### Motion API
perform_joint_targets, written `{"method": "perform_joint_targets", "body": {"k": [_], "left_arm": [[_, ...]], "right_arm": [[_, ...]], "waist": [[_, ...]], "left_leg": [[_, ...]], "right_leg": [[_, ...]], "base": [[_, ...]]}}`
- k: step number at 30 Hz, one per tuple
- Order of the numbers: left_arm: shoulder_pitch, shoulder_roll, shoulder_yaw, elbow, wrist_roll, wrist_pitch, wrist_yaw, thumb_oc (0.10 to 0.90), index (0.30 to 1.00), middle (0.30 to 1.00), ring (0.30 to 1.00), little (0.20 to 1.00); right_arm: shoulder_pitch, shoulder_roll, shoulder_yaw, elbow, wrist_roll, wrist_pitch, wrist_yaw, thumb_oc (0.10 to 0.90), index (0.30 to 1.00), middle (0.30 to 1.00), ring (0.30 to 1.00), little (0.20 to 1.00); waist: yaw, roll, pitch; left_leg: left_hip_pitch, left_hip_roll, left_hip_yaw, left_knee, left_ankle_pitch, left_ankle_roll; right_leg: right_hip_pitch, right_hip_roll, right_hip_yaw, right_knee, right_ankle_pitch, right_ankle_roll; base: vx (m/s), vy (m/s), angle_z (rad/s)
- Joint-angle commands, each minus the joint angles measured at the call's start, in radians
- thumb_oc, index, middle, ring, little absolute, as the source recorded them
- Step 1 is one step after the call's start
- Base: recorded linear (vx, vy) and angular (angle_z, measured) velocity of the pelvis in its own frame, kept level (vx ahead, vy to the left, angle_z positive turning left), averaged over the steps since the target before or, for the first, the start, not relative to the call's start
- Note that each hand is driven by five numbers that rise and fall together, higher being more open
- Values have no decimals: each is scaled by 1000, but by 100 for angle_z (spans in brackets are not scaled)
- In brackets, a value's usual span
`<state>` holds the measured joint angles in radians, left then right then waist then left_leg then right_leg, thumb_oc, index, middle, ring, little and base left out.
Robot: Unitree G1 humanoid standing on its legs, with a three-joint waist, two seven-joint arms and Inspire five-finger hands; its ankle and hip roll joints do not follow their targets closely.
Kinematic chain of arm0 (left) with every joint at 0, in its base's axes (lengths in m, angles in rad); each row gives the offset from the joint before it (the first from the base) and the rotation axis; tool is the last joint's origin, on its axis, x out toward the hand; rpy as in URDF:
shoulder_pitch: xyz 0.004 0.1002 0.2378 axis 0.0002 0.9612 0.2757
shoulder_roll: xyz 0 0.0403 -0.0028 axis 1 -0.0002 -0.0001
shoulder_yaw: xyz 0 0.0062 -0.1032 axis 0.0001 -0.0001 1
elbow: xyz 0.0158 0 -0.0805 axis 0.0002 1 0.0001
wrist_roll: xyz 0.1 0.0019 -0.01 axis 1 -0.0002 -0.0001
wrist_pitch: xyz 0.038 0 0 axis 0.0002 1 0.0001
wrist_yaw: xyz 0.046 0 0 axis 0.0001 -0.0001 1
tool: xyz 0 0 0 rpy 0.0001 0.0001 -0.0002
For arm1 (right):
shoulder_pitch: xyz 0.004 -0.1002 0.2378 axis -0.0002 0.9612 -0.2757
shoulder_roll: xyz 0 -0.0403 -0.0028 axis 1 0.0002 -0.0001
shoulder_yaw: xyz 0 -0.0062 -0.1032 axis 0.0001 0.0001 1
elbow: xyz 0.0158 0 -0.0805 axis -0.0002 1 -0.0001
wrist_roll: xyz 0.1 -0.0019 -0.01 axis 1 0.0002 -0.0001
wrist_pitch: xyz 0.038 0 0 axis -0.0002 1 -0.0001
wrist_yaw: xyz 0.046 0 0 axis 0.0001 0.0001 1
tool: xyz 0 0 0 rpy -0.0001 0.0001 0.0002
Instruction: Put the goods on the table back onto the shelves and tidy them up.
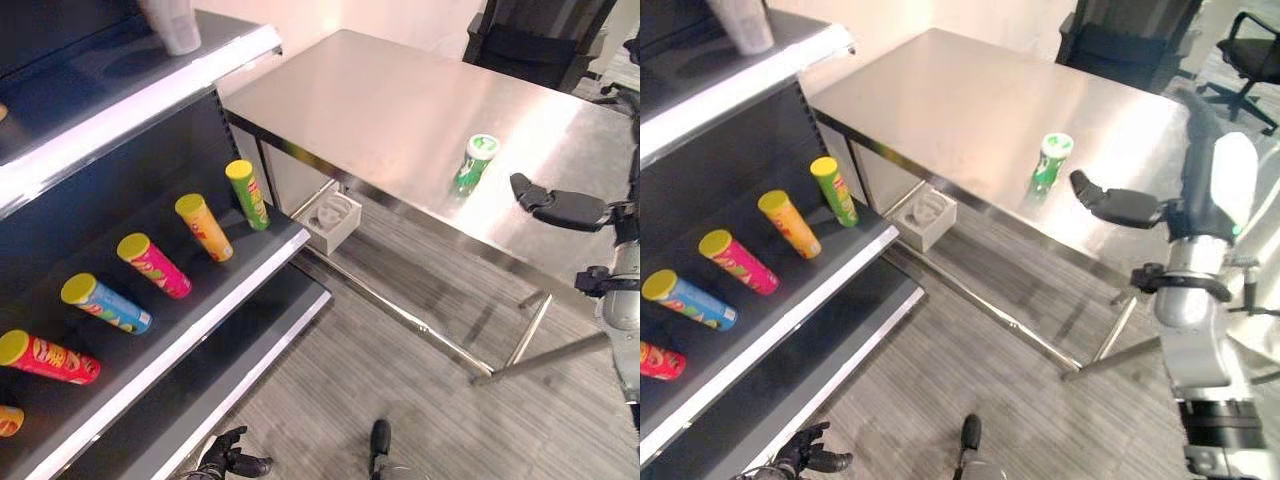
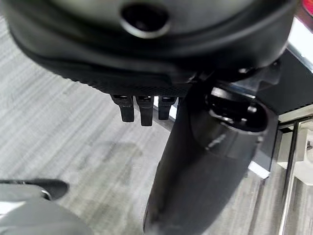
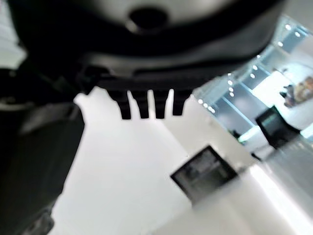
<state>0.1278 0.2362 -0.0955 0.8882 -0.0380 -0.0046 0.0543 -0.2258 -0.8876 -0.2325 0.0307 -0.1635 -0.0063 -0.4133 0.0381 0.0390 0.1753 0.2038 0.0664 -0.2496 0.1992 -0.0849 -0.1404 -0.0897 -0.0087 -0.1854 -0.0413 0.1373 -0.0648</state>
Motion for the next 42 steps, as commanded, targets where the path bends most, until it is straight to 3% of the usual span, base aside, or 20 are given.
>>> {"method": "perform_joint_targets", "body": {"k": [1, 3, 4, 6, 7, 8, 10, 16, 18, 19, 21, 22, 23, 24, 26, 27, 29, 31, 38, 42], "left_arm": [[37, 115, -35, -37, -14, -20, 16, 800, 900, 900, 900, 900], [39, 110, -33, -50, -20, -15, 13, 800, 900, 900, 900, 900], [34, 111, -29, -54, -20, -9, 18, 800, 900, 900, 900, 900], [31, 112, -26, -64, -21, -8, 16, 800, 900, 900, 900, 900], [16, 107, -23, -63, -25, -8, 17, 800, 900, 900, 900, 900], [3, 109, -33, -57, -23, -14, 17, 800, 900, 900, 900, 900], [9, 102, -35, -46, -18, -14, 11, 800, 900, 900, 900, 900], [28, 99, -35, 8, 20, -15, 6, 800, 900, 900, 900, 900], [29, 102, -31, 14, 20, -13, 4, 800, 900, 900, 900, 900], [20, 107, -29, 18, 19, -12, 3, 800, 900, 900, 900, 900], [10, 118, -29, 16, 24, -12, 4, 800, 900, 900, 900, 900], [10, 118, -29, 16, 24, -12, 4, 800, 900, 900, 900, 900], [11, 122, -24, 17, 26, -14, 9, 800, 900, 900, 900, 900], [7, 129, -29, 13, 25, -18, 11, 800, 900, 900, 900, 900], [5, 138, -44, 23, 44, -7, 22, 800, 900, 900, 900, 900], [10, 144, -41, 9, 43, -18, 11, 800, 900, 900, 900, 900], [21, 135, -21, 10, 47, -20, 8, 800, 900, 900, 900, 900], [20, 127, -9, -1, 26, -20, 5, 800, 900, 900, 900, 900], [13, 107, -28, 6, 32, -18, -1, 800, 900, 900, 900, 900], [22, 89, -16, 25, 45, -18, 2, 800, 900, 900, 900, 900]], "right_arm": [[-46, -99, -103, -79, 35, -75, -76, 800, 900, 900, 900, 900], [-24, -97, -124, -87, 53, -78, -75, 800, 900, 900, 900, 900], [-10, -93, -134, -86, 65, -78, -86, 800, 900, 900, 900, 900], [-5, -94, -133, -84, 66, -72, -76, 800, 900, 900, 900, 900], [-2, -91, -135, -92, 81, -76, -63, 800, 900, 900, 900, 900], [-14, -78, -127, -90, 108, -95, -65, 800, 900, 900, 900, 900], [-37, -65, -95, -88, 120, -107, -44, 800, 900, 900, 900, 900], [-30, -59, -48, -73, 99, -96, 8, 800, 900, 900, 900, 900], [-26, -43, -28, -75, 88, -95, 23, 800, 900, 900, 900, 900], [-20, -25, -10, -75, 65, -83, 42, 800, 900, 900, 900, 900], [-5, -9, -15, -88, 54, -80, 56, 800, 900, 900, 900, 900], [-4, -9, -15, -89, 54, -80, 56, 800, 900, 900, 900, 900], [0, -4, -20, -95, 46, -85, 57, 800, 900, 900, 900, 900], [-14, -7, -11, -85, 47, -87, 55, 800, 900, 900, 900, 900], [-35, -27, 4, -42, 40, -75, 33, 800, 900, 900, 900, 900], [-24, -28, 3, -50, 41, -62, 72, 800, 900, 900, 900, 900], [3, -1, -13, -77, 45, -68, 81, 800, 900, 900, 900, 900], [50, -12, -34, -92, 33, -65, 96, 800, 900, 900, 900, 900], [122, -2, -78, -130, 47, -76, 115, 800, 900, 900, 900, 900], [199, 79, -82, -164, 73, -89, 149, 800, 900, 900, 900, 900]], "waist": [[-6, -57, -78], [-11, -69, -66], [-14, -85, -50], [-12, -86, -42], [0, -95, -31], [10, -93, -30], [22, -73, -34], [25, -59, -61], [31, -51, -55], [30, -38, -29], [18, -40, -15], [18, -41, -15], [21, -37, -19], [34, -38, -27], [36, -54, -31], [32, -72, -44], [43, -105, -76], [38, -112, -85], [14, -90, -99], [6, -79, -96]], "left_leg": [[-74, 54, 10, 16, 63, 13], [-121, 68, 56, 132, 112, 17], [-178, 91, 136, 242, 128, 33], [-203, 93, 171, 249, 104, 40], [-257, 34, 211, 196, 3, 61], [-293, -27, 256, 83, -28, 82], [-274, -59, 289, -28, -5, 86], [-177, -73, 282, -207, 34, 101], [-162, -76, 295, -240, 47, 114], [-153, -66, 298, -249, 59, 127], [-142, -66, 285, -262, 68, 138], [-142, -66, 285, -262, 69, 139], [-134, -56, 278, -268, 63, 137], [-131, -40, 276, -274, 57, 126], [-134, -39, 270, -268, 49, 117], [-135, -47, 259, -260, 40, 114], [-120, -43, 269, -261, 28, 101], [-117, -9, 260, -263, 34, 77], [-105, 43, 245, -284, 49, 47], [-108, 52, 254, -286, 52, 42]], "right_leg": [[31, -66, 12, -10, -65, 189], [83, -59, -2, -32, -85, 167], [119, -60, -18, -41, -103, 153], [125, -61, -21, -41, -109, 151], [132, -71, -20, -43, -110, 159], [123, -77, -30, -39, -108, 170], [125, -58, -29, -37, -114, 178], [113, -56, -32, -20, -97, 192], [73, -73, -30, 67, -109, 197], [13, -91, -33, 207, -120, 219], [-47, -109, 22, 345, -123, 251], [-48, -110, 23, 348, -124, 252], [-50, -161, 39, 349, -113, 252], [-36, -229, 26, 292, -88, 246], [-17, -256, 51, 204, -47, 256], [15, -254, 78, 126, -55, 266], [58, -253, 63, 49, -45, 285], [83, -225, 55, 10, -41, 283], [133, -176, 9, -44, -68, 258], [136, -169, 2, -46, -78, 253]], "base": [[181, -252, -13], [157, -276, 5], [95, -245, 33], [46, -133, 35], [32, -55, 13], [29, -52, 26], [-14, 60, 30], [6, 77, -29], [-80, 124, -25], [-100, 93, -39], [-71, 59, -30], [4, -36, 8], [41, -142, 24], [59, -193, 28], [96, -185, -1], [132, -160, -3], [171, -176, 27], [143, -215, 26], [57, -108, 19], [9, -10, 3]]}}
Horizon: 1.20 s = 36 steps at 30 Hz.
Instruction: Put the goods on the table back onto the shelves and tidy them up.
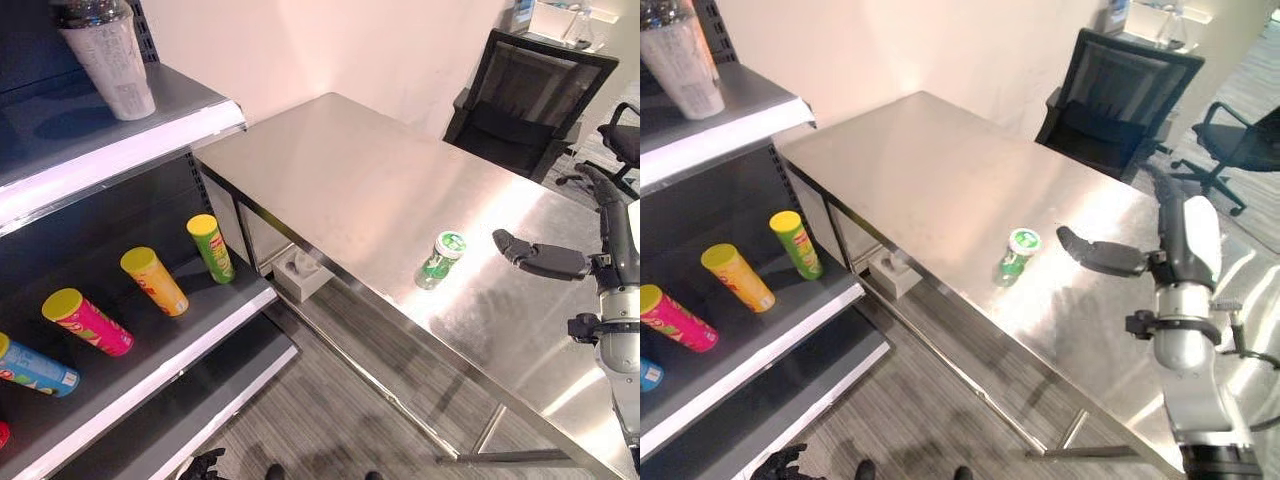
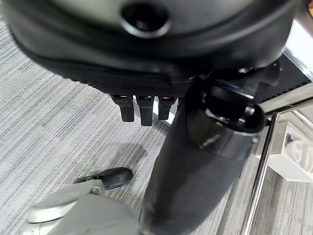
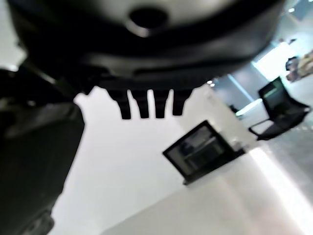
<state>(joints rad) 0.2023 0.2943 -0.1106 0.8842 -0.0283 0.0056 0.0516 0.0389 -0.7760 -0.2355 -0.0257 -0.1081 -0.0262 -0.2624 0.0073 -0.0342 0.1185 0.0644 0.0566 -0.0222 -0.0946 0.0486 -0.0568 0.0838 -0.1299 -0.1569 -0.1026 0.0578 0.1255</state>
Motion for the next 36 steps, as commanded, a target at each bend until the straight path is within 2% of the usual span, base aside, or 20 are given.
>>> {"method": "perform_joint_targets", "body": {"k": [1, 6, 12, 20, 32, 33, 34, 36], "left_arm": [[-51, 28, 0, 33, 38, -28, 6, 800, 900, 900, 900, 900], [-40, 11, 16, 45, 48, -28, 7, 800, 900, 900, 900, 900], [-42, 14, -2, 26, 49, -25, 17, 800, 900, 900, 900, 900], [-46, 20, -11, 21, 48, -20, 27, 800, 900, 900, 900, 900], [-30, 29, -24, 12, 38, -14, 32, 800, 900, 900, 900, 900], [-31, 30, -25, 13, 39, -14, 33, 800, 900, 900, 900, 900], [-32, 29, -26, 14, 38, -15, 34, 800, 900, 900, 900, 900], [-32, 30, -22, 12, 35, -15, 37, 800, 900, 900, 900, 900]], "right_arm": [[-58, -22, -77, -113, 23, -72, 5, 800, 900, 900, 900, 900], [17, 83, -49, -84, 1, -55, 30, 800, 900, 900, 900, 900], [-15, 128, -17, -14, -45, -21, -26, 800, 900, 900, 900, 900], [-70, 139, 16, 34, -75, 8, -67, 800, 900, 900, 900, 900], [-180, 130, 94, 67, -68, 21, -95, 800, 900, 900, 900, 900], [-190, 125, 103, 76, -68, 22, -96, 588, 582, 582, 582, 582], [-195, 121, 109, 78, -72, 23, -96, 400, 300, 300, 300, 300], [-195, 122, 111, 77, -73, 24, -94, 400, 300, 300, 300, 300]], "waist": [[36, -4, -38], [29, 5, -31], [33, 10, -25], [45, 8, -24], [85, 2, -18], [88, 1, -16], [89, 2, -15], [90, 2, -14]], "left_leg": [[33, 62, 28, 7, -83, -42], [39, 53, 35, 7, -90, -34], [36, 45, 35, 7, -91, -29], [27, 38, 29, 7, -90, -26], [21, 34, 1, 7, -90, -26], [21, 33, -1, 7, -90, -26], [22, 32, -3, 7, -90, -25], [21, 33, -4, 7, -90, -26]], "right_leg": [[-36, -47, -26, 15, 1, 62], [-33, -54, -25, 15, 2, 62], [-37, -63, -27, 15, 7, 65], [-40, -72, -36, 15, 12, 67], [-26, -74, -61, 15, 4, 63], [-25, -75, -63, 15, 5, 63], [-24, -75, -64, 15, 5, 63], [-24, -76, -66, 15, 5, 63]], "base": [[0, 0, 0], [6, 27, 0], [1, 18, 1], [3, 2, 1], [18, 1, 7], [12, 4, 3], [0, 0, 0], [0, 0, 0]]}}
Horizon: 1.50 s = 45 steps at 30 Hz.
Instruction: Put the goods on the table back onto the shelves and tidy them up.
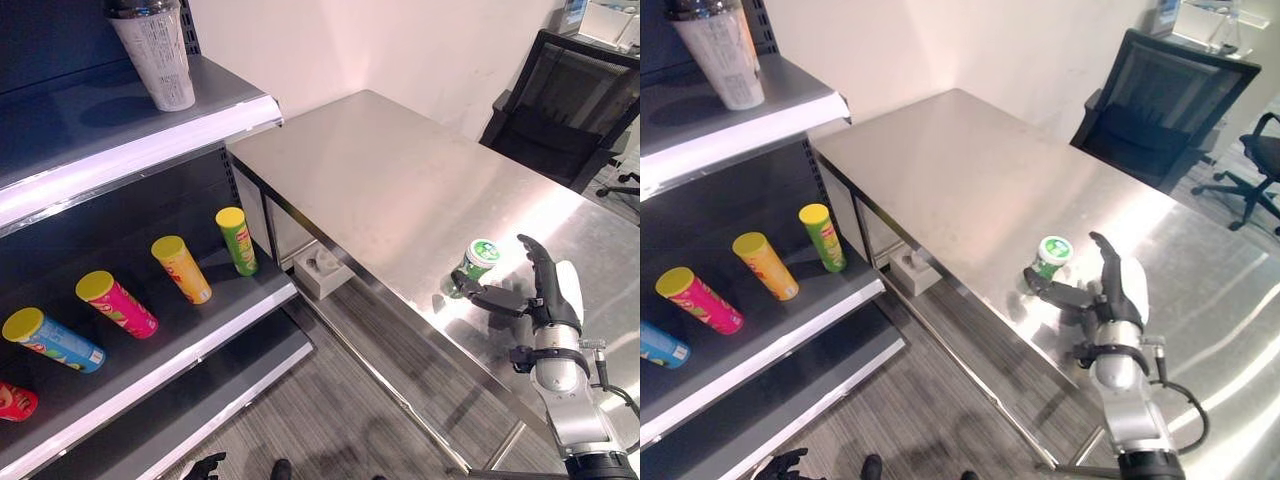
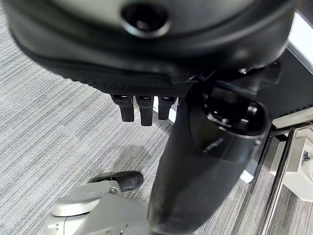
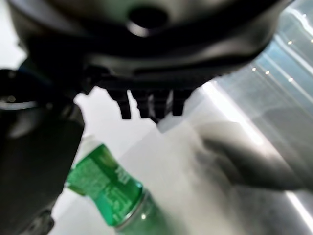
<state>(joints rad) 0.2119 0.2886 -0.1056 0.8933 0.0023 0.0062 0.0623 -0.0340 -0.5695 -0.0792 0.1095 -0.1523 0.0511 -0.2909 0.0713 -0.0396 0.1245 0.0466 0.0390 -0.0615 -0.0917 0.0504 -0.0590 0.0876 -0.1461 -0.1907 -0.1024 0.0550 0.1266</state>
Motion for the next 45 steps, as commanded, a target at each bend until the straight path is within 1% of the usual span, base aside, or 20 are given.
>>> {"method": "perform_joint_targets", "body": {"k": [1, 13, 18, 24, 27, 30, 34, 37, 45], "left_arm": [[-39, 36, -24, -3, 3, -15, 28, 800, 900, 900, 900, 900], [-35, 38, -15, 3, 5, -15, 29, 800, 900, 900, 900, 900], [-39, 38, -14, -9, 2, -15, 26, 800, 900, 900, 900, 900], [-43, 41, -8, -7, 6, -16, 27, 800, 900, 900, 900, 900], [-43, 46, -5, -10, 8, -19, 27, 800, 900, 900, 900, 900], [-48, 56, -9, -5, 11, -26, 25, 800, 900, 900, 900, 900], [-50, 64, -15, -1, 5, -31, 20, 800, 900, 900, 900, 900], [-52, 67, -17, -1, -3, -36, 17, 800, 900, 900, 900, 900], [-49, 59, -29, 22, -3, -35, 15, 800, 900, 900, 900, 900]], "right_arm": [[-123, -83, -44, -63, -29, -54, -64, 400, 300, 300, 300, 300], [-120, -84, -59, -86, -14, -63, -59, 400, 300, 300, 300, 300], [-114, -94, -94, -127, -17, -72, -67, 400, 300, 300, 300, 300], [-126, -107, -128, -200, -5, -98, -77, 400, 300, 300, 300, 300], [-154, -130, -141, -244, 1, -115, -81, 400, 300, 300, 300, 300], [-212, -172, -162, -323, 36, -156, -82, 400, 300, 300, 300, 300], [-267, -206, -161, -340, 85, -186, -86, 400, 300, 300, 300, 300], [-305, -246, -149, -325, 80, -187, -91, 400, 300, 300, 300, 300], [-348, -283, -136, -312, 88, -197, -105, 400, 300, 300, 300, 300]], "waist": [[28, 7, -19], [28, 9, -20], [21, 8, -24], [17, 11, -30], [16, 13, -36], [17, 17, -49], [24, 20, -62], [30, 24, -68], [48, 31, -78]], "left_leg": [[40, 50, 34, 4, -92, -23], [47, 50, 39, 4, -97, -22], [52, 53, 43, 4, -99, -23], [57, 54, 44, 4, -102, -25], [62, 55, 44, 4, -103, -27], [67, 61, 41, 4, -102, -33], [69, 68, 33, 4, -98, -42], [69, 80, 20, 4, -90, -52], [64, 101, -11, 4, -76, -69]], "right_leg": [[-27, -60, -33, 15, 7, 62], [-23, -62, -35, 15, 4, 63], [-17, -62, -37, 15, 1, 64], [-11, -61, -36, 15, -3, 63], [-6, -60, -38, 15, -6, 63], [7, -58, -45, 17, -15, 60], [21, -53, -56, 19, -27, 55], [31, -44, -67, 19, -37, 48], [53, -19, -93, 20, -61, 30]], "base": [[0, 0, 0], [0, 0, 0], [0, 0, 0], [0, 0, 0], [0, 0, 0], [-6, -54, 2], [-7, -57, 9], [-17, -76, 16], [-2, -81, 14]]}}
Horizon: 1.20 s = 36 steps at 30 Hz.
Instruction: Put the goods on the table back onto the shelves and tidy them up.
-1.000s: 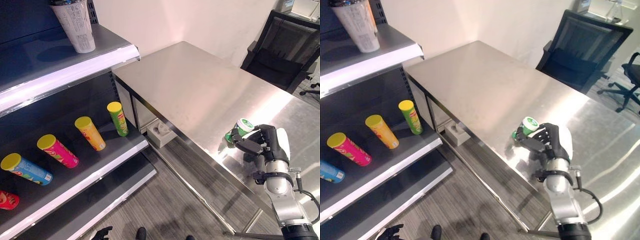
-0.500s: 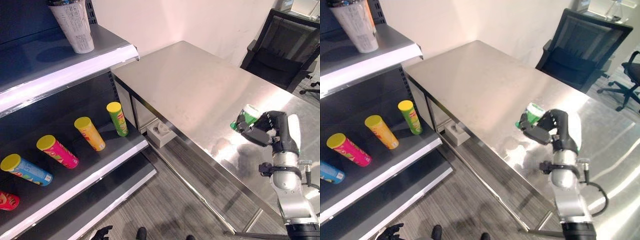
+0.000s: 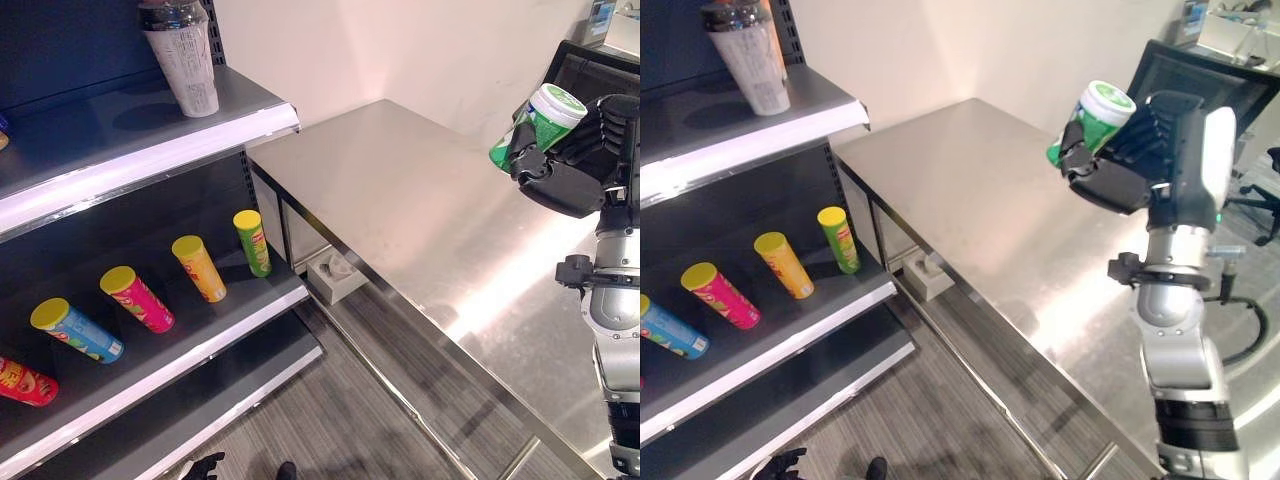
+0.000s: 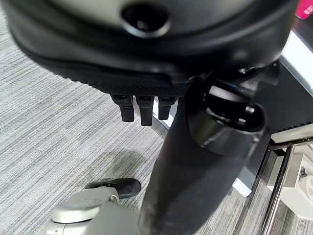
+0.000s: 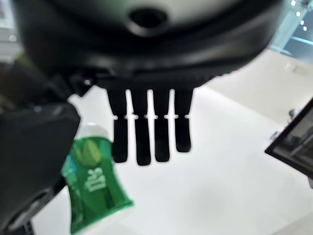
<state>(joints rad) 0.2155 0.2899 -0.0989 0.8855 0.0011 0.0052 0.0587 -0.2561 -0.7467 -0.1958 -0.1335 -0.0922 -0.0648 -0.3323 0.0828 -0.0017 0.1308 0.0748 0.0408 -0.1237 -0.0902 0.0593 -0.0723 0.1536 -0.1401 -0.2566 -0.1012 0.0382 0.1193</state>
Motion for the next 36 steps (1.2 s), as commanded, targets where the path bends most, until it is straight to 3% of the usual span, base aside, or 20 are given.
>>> {"method": "perform_joint_targets", "body": {"k": [1, 9, 19, 23, 27, 29, 31, 32, 34, 36], "left_arm": [[-51, 57, -37, 31, -2, -35, 17, 800, 900, 900, 900, 900], [-44, 59, -40, 32, -11, -37, 15, 800, 900, 900, 900, 900], [-21, 56, -53, 25, -46, -39, 14, 800, 900, 900, 900, 900], [-11, 60, -51, 26, -55, -38, 15, 800, 900, 900, 900, 900], [-22, 67, -56, 27, -64, -44, 20, 800, 900, 900, 900, 900], [-36, 68, -52, 29, -71, -46, 26, 800, 900, 900, 900, 900], [-40, 66, -49, 23, -68, -50, 27, 800, 900, 900, 900, 900], [-40, 66, -48, 23, -68, -50, 27, 800, 900, 900, 900, 900], [-38, 67, -41, 13, -59, -53, 28, 800, 900, 900, 900, 900], [-38, 68, -41, 14, -57, -57, 30, 800, 900, 900, 900, 900]], "right_arm": [[-136, -110, -10, -65, 36, -84, -60, 400, 300, 300, 300, 300], [-211, -121, 54, -52, 81, -107, -42, 400, 300, 300, 300, 300], [-428, -138, 245, -10, 117, -122, -14, 400, 300, 300, 300, 300], [-481, -143, 277, 10, 128, -123, -17, 400, 300, 300, 300, 300], [-519, -168, 291, 30, 128, -125, -35, 400, 300, 300, 300, 300], [-534, -188, 294, 36, 124, -115, -43, 400, 300, 300, 300, 300], [-544, -200, 304, 33, 114, -107, -46, 400, 300, 300, 300, 300], [-544, -200, 305, 34, 114, -107, -46, 400, 300, 300, 300, 300], [-549, -214, 314, 27, 95, -98, -41, 400, 300, 300, 300, 300], [-545, -213, 318, 23, 92, -97, -38, 400, 300, 300, 300, 300]], "waist": [[38, -3, -87], [57, 2, -91], [115, 0, -90], [144, 4, -85], [178, 10, -52], [183, 8, -30], [179, 0, -19], [179, 0, -18], [170, -11, -16], [166, -14, -20]], "left_leg": [[36, 104, 45, 3, -82, -59], [36, 118, 21, 8, -73, -68], [-1, 128, -44, 68, -66, -85], [-23, 140, -86, 66, -33, -105], [-93, 155, -140, 62, 43, -148], [-132, 156, -111, 62, 68, -146], [-144, 171, -16, 86, 61, -130], [-144, 170, -16, 87, 61, -129], [-128, 189, 61, 144, 19, -118], [-106, 190, 56, 177, -25, -120]], "right_leg": [[-8, -21, -34, 18, -48, 35], [7, -3, -45, 19, -64, 20], [22, 34, -53, 18, -92, -15], [25, 58, -71, 16, -105, -29], [27, 79, -132, 14, -131, -44], [30, 70, -173, 14, -128, -41], [31, 52, -215, 14, -118, -36], [31, 52, -215, 14, -118, -36], [22, 22, -254, 22, -100, -29], [15, -1, -271, 32, -93, -26]], "base": [[6, -80, 11], [0, -63, 7], [-26, -86, 9], [-60, -105, 28], [-133, -106, 45], [-131, -21, 89], [-76, 23, 101], [-52, 40, 99], [-66, 92, 59], [-36, 111, 27]]}}
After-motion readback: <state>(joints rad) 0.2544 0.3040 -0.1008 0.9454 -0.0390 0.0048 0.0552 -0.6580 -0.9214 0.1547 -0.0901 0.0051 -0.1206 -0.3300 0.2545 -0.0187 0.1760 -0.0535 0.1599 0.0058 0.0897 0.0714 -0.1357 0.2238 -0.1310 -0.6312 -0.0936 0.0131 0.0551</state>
